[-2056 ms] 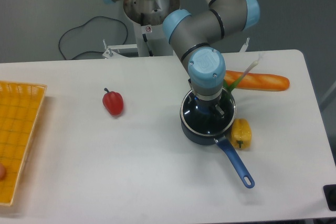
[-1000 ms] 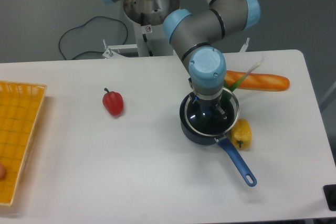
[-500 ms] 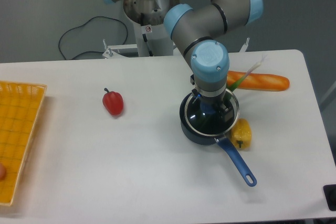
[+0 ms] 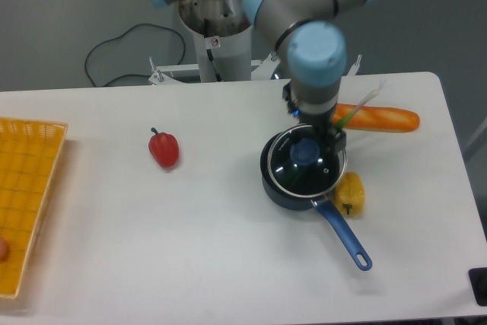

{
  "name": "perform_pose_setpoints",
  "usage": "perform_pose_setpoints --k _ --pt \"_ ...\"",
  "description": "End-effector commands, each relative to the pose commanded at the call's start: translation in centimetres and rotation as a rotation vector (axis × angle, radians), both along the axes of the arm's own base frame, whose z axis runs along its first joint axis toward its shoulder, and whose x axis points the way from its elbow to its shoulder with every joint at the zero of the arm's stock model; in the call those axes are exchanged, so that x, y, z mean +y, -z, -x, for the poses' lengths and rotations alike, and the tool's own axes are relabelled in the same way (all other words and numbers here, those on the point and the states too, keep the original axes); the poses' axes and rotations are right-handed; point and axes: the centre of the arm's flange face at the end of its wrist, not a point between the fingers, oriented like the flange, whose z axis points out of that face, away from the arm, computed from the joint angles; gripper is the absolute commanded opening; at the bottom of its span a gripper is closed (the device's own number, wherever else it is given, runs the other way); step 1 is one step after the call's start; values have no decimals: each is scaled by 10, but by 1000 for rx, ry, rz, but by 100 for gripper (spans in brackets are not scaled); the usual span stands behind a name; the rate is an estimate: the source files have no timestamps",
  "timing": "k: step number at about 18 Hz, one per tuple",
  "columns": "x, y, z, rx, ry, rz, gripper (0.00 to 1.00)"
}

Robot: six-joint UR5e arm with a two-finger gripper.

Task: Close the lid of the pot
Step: 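Release the lid knob and raise the gripper away from the pot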

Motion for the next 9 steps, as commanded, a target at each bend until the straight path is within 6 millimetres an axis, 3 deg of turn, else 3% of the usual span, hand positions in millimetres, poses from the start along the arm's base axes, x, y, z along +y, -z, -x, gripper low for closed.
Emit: perform_pose_setpoints --k 9 --pt "-91 -35 35 -10 157 -18 100"
